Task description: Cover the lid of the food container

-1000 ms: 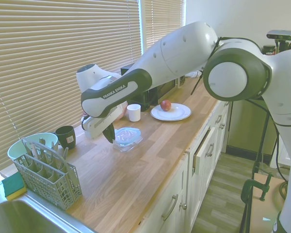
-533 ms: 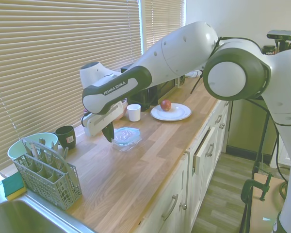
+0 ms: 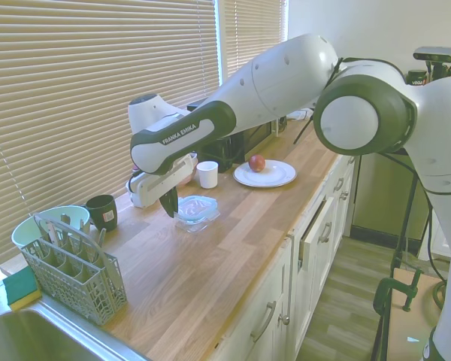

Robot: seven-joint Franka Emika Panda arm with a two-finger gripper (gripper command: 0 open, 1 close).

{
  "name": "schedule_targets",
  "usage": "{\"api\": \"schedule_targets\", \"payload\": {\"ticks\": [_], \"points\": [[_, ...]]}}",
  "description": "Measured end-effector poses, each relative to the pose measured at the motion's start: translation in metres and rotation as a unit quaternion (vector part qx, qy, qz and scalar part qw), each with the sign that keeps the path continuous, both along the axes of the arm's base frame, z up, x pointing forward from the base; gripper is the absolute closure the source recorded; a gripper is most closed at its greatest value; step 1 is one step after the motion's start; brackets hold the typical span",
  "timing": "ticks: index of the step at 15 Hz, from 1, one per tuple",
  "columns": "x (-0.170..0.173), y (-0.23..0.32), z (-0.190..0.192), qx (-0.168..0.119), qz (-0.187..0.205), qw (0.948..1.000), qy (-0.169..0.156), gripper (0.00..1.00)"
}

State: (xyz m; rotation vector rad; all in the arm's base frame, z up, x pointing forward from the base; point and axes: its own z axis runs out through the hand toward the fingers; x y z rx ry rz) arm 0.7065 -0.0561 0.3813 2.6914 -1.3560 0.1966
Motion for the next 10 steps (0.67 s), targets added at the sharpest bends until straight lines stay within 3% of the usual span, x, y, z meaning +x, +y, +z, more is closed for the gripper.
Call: {"api": "schedule_targets", "payload": {"ticks": [1,2,10], "points": [[0.0021,-0.0009,-0.0011,-0.001,-0.001,1.0000,-0.001,1.00],[0.0038,-0.0015,-0.0008,-0.001,-0.002,1.0000,-0.002,0.00],[0.0047,-0.0020,-0.0003,0.005,-0.005,1.0000,-0.004,0.00]]}}
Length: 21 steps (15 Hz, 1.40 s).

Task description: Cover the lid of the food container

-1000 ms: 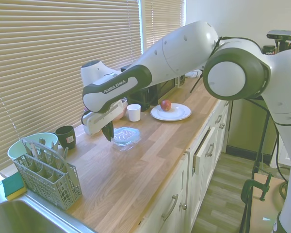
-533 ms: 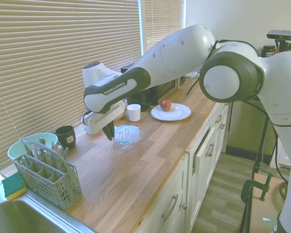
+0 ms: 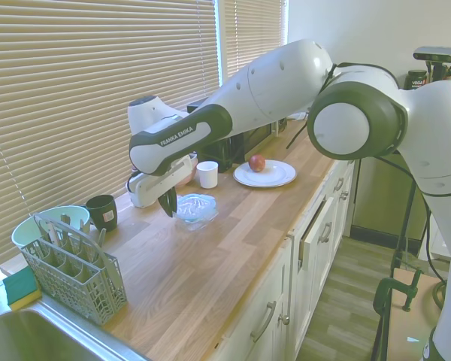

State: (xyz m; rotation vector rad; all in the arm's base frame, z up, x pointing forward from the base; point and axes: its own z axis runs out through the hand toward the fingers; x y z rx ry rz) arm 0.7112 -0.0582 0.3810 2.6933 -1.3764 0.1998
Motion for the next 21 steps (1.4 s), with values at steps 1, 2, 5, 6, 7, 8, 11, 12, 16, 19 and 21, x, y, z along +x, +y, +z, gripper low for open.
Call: {"api": "schedule_targets", "payload": {"ticks": [1,2,5,6,7,8,11,12,16,19,21], "points": [[0.000,0.000,0.000,0.000,0.000,1.0000,0.000,0.00],[0.000,-0.001,0.000,0.000,-0.001,1.0000,0.000,0.00],[-0.001,-0.002,0.005,0.002,0.001,1.0000,-0.003,0.00],[-0.002,-0.002,0.011,0.003,0.002,1.0000,-0.006,0.00],[-0.004,-0.002,0.018,0.004,0.002,0.9999,-0.010,0.00],[-0.009,-0.002,0.025,0.006,0.003,0.9999,-0.013,0.00],[-0.039,0.003,0.052,0.021,0.014,0.9995,-0.017,0.00],[-0.053,0.005,0.062,0.028,0.020,0.9992,-0.017,0.00],[-0.117,0.004,0.080,0.050,0.035,0.9981,-0.006,0.00],[-0.163,0.000,0.064,0.058,0.043,0.9974,0.003,0.00],[-0.193,-0.002,0.042,0.063,0.049,0.9967,0.011,0.00]]}}
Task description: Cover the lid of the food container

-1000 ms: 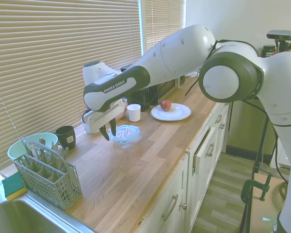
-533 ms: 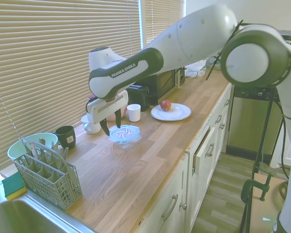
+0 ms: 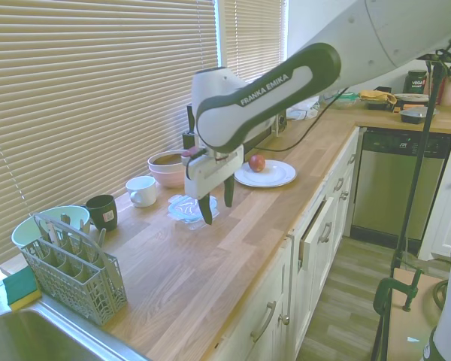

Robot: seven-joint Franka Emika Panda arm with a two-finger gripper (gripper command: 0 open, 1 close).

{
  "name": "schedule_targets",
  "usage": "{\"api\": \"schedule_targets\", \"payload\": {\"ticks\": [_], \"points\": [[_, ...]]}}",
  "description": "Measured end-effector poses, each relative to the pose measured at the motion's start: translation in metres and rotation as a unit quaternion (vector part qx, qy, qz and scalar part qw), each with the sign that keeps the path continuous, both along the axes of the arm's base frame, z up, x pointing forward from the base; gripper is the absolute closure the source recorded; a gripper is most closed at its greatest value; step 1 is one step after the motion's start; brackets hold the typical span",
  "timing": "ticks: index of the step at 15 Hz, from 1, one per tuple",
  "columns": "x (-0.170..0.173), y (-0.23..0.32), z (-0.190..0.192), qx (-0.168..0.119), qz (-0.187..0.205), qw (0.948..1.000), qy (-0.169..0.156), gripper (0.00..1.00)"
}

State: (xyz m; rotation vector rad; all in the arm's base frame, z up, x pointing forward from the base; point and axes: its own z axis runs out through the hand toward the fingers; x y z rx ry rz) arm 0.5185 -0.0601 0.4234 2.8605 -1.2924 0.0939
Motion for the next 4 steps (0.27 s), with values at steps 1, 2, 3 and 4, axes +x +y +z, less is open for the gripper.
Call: {"api": "schedule_targets", "payload": {"ticks": [1,2,3,4], "points": [[-0.014,0.000,-0.011,0.002,0.002,1.0000,0.005,0.00],[-0.026,0.000,-0.018,0.004,0.002,1.0000,0.008,0.00],[-0.033,0.000,-0.019,0.005,0.002,0.9999,0.009,0.00],[-0.038,0.001,-0.019,0.007,0.001,0.9999,0.008,0.00]]}}
